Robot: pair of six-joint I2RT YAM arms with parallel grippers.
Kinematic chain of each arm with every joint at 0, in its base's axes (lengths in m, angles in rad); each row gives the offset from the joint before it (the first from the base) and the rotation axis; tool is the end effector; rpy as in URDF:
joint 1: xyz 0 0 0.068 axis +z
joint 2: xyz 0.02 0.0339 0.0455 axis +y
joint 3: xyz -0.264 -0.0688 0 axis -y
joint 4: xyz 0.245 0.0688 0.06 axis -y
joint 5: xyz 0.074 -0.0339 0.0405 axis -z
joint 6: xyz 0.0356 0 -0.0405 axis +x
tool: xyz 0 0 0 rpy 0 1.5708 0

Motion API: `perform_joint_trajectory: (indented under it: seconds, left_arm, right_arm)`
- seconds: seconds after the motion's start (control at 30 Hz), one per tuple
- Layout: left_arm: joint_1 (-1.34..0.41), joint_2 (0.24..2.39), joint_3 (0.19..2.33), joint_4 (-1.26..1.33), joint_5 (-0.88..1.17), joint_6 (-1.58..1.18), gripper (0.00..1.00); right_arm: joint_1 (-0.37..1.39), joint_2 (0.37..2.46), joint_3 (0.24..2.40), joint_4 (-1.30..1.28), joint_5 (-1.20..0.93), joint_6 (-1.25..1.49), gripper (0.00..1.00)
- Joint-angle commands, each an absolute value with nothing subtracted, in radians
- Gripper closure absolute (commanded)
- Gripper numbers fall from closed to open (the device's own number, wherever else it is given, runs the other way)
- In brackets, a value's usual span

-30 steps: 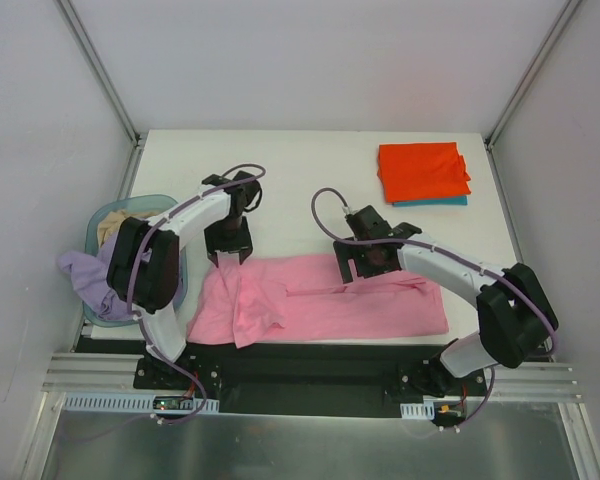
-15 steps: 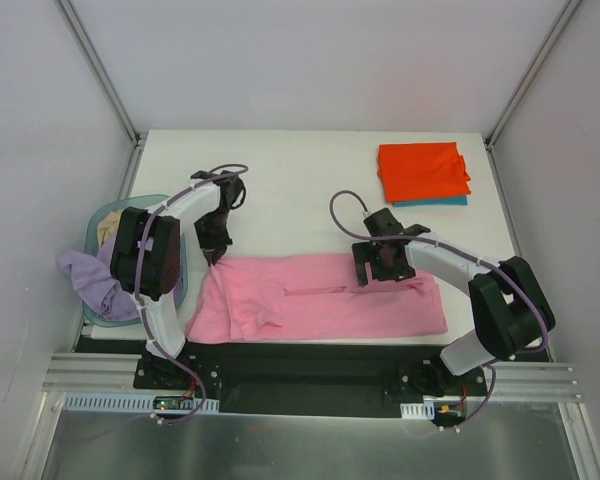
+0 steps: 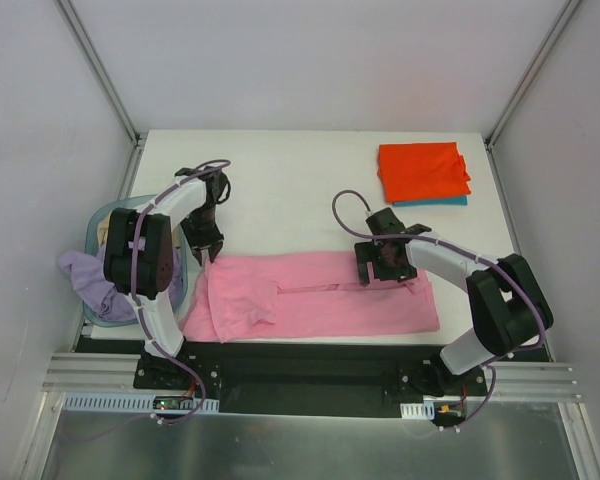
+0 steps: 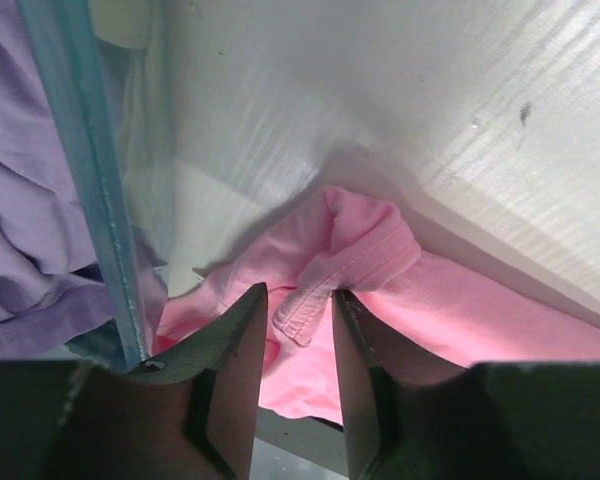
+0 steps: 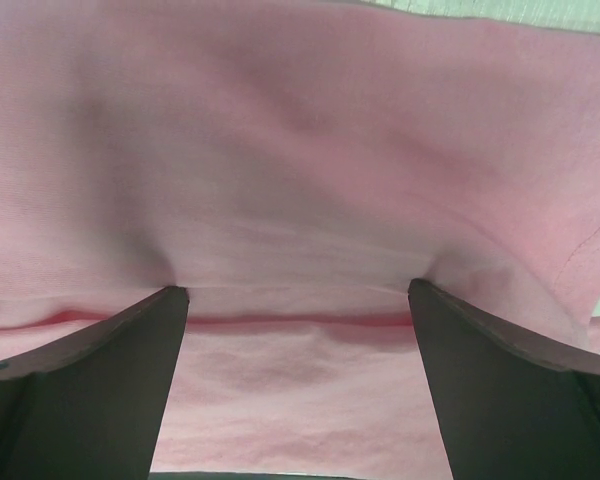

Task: Fold and stack the t-shirts
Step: Fold the tshirt

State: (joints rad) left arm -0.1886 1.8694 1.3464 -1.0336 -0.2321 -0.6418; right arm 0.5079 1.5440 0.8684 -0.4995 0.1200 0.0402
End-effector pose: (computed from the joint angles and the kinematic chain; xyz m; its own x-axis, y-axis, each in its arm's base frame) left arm 0.3369 -0.0560 0.1868 -0.8940 -0.4225 -0.1491 -0.4444 0.8784 0.1757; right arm 0.2500 0.1343 0.1701 -0.8234 -0.4126 -0.3896 -0.4098 0.9072 -0.0949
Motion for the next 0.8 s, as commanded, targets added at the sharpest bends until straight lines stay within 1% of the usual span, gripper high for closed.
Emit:
perform_joint_trajectory:
  seconds: [0.0, 0.3, 0.37, 0.4, 0.47, 0.5, 0.67, 0.7, 0.77]
  left_arm:
    - [-0.186, 1.822, 1.402, -1.046, -0.202, -0.634, 0.65]
    - [-0.186, 1.885, 1.443, -1.032, -0.209, -0.608, 0.64]
    - [-0.186, 1.904, 1.445, -1.031, -0.198, -0.604, 0.66]
    - [-0.186, 1.916, 1.443, -1.023, -0.196, -0.603, 0.70]
    - [-0.186, 1.927, 1.439, -1.020, -0.196, -0.600, 0.73]
    - [-0.186, 1.934, 1.440, -1.022, -0.195, -0.598, 0.77]
    - [-0.186, 1.937, 1.439, -1.017, -0.192, -0.584, 0.75]
    - [-0.186, 1.942, 1.439, -1.017, -0.192, -0.583, 0.77]
    - [-0.186, 1.945, 1.440, -1.019, -0.201, -0.584, 1.00]
  right_arm:
    - [0.502, 1.523, 0.856, -0.474, 0.129, 0.031, 0.03]
    - [0.500, 1.482, 0.867, -0.459, 0.095, 0.023, 0.03]
    - [0.502, 1.482, 0.865, -0.462, 0.098, 0.025, 0.03]
    - [0.502, 1.482, 0.862, -0.462, 0.101, 0.028, 0.03]
    - [0.500, 1.489, 0.859, -0.465, 0.103, 0.028, 0.03]
    - [0.502, 1.491, 0.858, -0.465, 0.101, 0.029, 0.03]
    - [0.500, 1.503, 0.853, -0.465, 0.118, 0.037, 0.03]
    - [0.500, 1.506, 0.853, -0.466, 0.123, 0.038, 0.03]
    - [0.499, 1.512, 0.853, -0.471, 0.136, 0.044, 0.03]
